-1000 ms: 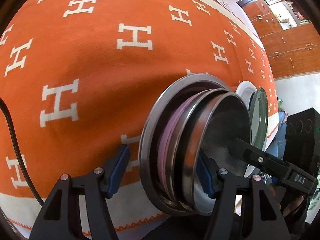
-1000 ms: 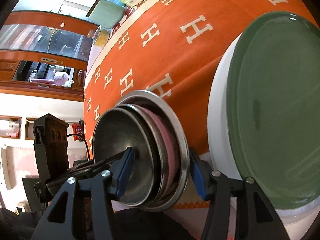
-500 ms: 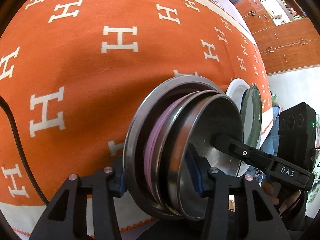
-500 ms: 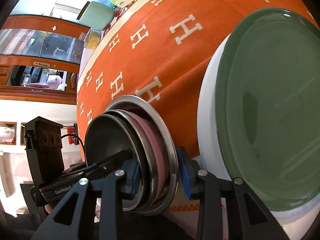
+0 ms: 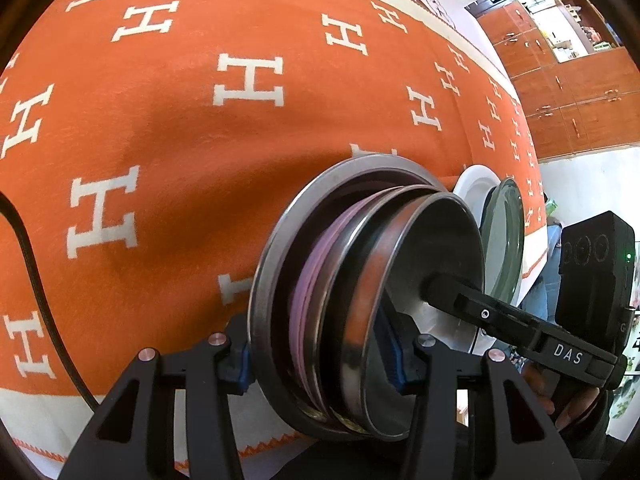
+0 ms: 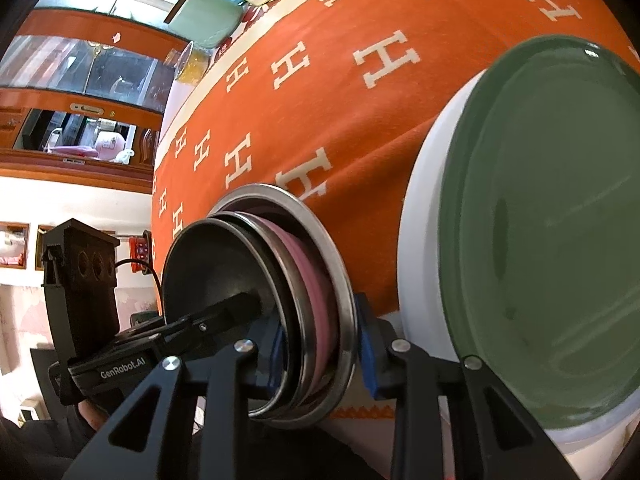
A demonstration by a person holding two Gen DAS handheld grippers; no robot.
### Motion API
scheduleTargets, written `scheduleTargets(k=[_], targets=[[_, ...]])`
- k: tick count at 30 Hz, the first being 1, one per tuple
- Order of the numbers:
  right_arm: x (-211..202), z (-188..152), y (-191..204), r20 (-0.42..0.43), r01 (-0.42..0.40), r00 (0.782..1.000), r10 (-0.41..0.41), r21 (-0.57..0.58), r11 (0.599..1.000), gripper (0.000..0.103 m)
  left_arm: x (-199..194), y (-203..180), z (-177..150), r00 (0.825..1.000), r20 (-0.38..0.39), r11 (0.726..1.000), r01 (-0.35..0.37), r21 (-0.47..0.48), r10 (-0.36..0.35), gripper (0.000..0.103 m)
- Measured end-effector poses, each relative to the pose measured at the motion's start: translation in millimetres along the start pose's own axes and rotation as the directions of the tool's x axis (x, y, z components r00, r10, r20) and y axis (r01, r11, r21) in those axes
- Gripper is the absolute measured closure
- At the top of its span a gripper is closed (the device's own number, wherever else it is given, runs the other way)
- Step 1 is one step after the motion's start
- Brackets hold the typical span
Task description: Organize plates and bowls
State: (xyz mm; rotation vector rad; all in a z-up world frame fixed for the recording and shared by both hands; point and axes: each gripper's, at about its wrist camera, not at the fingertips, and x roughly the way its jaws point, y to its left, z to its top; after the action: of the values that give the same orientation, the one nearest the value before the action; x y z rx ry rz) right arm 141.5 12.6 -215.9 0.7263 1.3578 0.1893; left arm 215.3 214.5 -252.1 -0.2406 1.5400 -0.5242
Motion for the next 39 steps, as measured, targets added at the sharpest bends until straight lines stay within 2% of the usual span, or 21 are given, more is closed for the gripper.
scheduleTargets(k=[5, 13, 26, 32, 39], targets=[[-8.2, 1.4, 10.1, 0.019, 0.023, 1.000, -0.022, -0.074, 0.997, 0.073, -9.9, -4.9, -2.1, 0.999, 0.033, 1.000, 0.000, 0.002, 0.000, 0.056], [-35.5, 0.8, 15.3, 0.105, 0.045, 0.994, -0.027, -0.174, 0.984, 0.073, -27.9, -20.0, -4.9, 0.993, 0.115, 1.000, 0.027, 0.010, -0.028, 0.055], [-93.8, 2.4, -23.4, 0.202, 0.054, 0.979, -0.010, -0.210, 0.976, 0.073, -25.7, -93.1, -9.9, 0.979, 0.198, 0.998, 0.036, 0.060, -0.047, 0.054], [-117.7, 7.9, -47.5, 0.206, 0.053, 0.978, -0.007, -0.216, 0.975, 0.073, -14.2, -127.6, -16.3, 0.977, 0.208, 0.998, 0.034, 0.059, -0.046, 0.054], [-131.0, 14.8, -80.4, 0.158, 0.061, 0.987, -0.026, -0.220, 0.974, 0.073, 9.5, -155.6, -22.7, 0.980, 0.194, 0.999, 0.038, 0.018, -0.040, 0.054]])
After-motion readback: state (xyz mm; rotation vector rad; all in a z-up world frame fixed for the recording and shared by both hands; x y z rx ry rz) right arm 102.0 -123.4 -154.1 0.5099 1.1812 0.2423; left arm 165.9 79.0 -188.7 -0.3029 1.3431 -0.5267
